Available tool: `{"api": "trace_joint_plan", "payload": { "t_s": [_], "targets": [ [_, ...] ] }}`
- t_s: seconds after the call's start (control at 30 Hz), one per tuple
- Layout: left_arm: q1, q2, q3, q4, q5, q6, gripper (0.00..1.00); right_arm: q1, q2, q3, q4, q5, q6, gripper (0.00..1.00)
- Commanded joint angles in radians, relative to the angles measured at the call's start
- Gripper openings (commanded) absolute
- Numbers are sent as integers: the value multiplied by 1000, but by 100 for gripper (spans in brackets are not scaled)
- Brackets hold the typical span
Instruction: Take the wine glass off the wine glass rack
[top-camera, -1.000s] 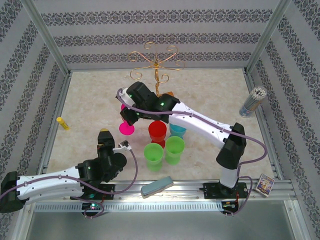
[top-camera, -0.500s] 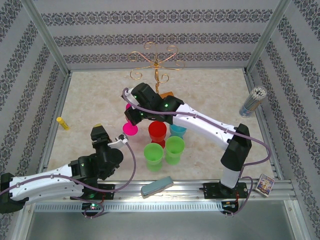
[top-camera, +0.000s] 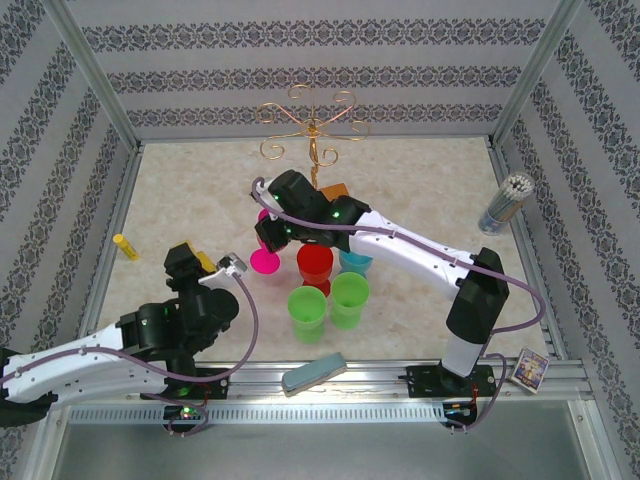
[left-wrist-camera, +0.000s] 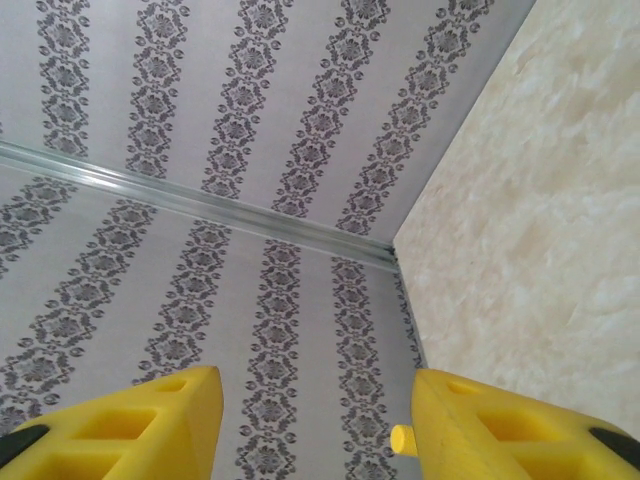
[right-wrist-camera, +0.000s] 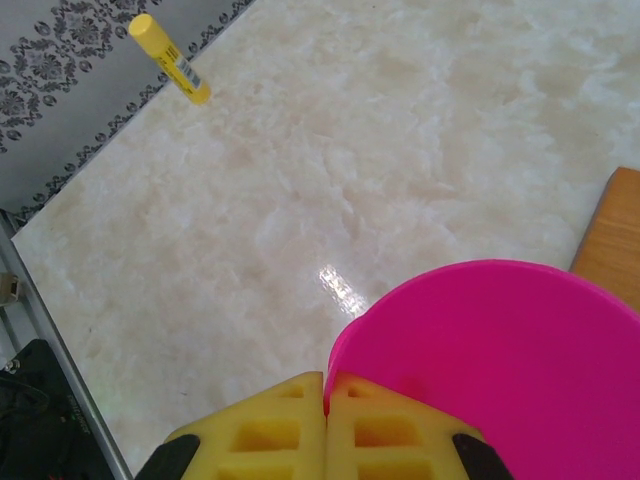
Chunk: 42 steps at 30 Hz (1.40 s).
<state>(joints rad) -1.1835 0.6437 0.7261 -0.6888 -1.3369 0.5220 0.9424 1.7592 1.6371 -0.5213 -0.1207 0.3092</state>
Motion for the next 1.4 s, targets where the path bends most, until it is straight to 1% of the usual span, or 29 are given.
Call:
{"api": "trace_joint_plan", "payload": {
  "t_s": [0.0,0.13,0.33,0.43,0.57,0.77,0.87,1.07,1.37],
  "targets": [
    [23,5,61,-140,60,-208,53,7,-45,-23,33,4,19,0],
    [49,5,84,-158,88,-286,53,23,-41,-33,30,24,19,0],
    [89,-12,130,-202,178,-421,53,50,-41,-47,26,60,16,0],
    [102,-21,152,-201,200,-471,54,67,-38,-52,23,84,13,0],
    [115,-22,172,-189,251,-507,54,85,-37,-64,23,120,13,0],
    [141,-34,186,-141,274,-503,54,104,-43,-101,45,167,28,0],
    [196,-38,185,-113,327,-495,54,114,-44,-118,61,183,33,0],
    [342,-22,174,-50,455,-483,54,131,-29,-119,62,221,24,0],
    [566,5,158,19,697,-540,53,155,-15,-120,53,271,10,0]
  ]
}}
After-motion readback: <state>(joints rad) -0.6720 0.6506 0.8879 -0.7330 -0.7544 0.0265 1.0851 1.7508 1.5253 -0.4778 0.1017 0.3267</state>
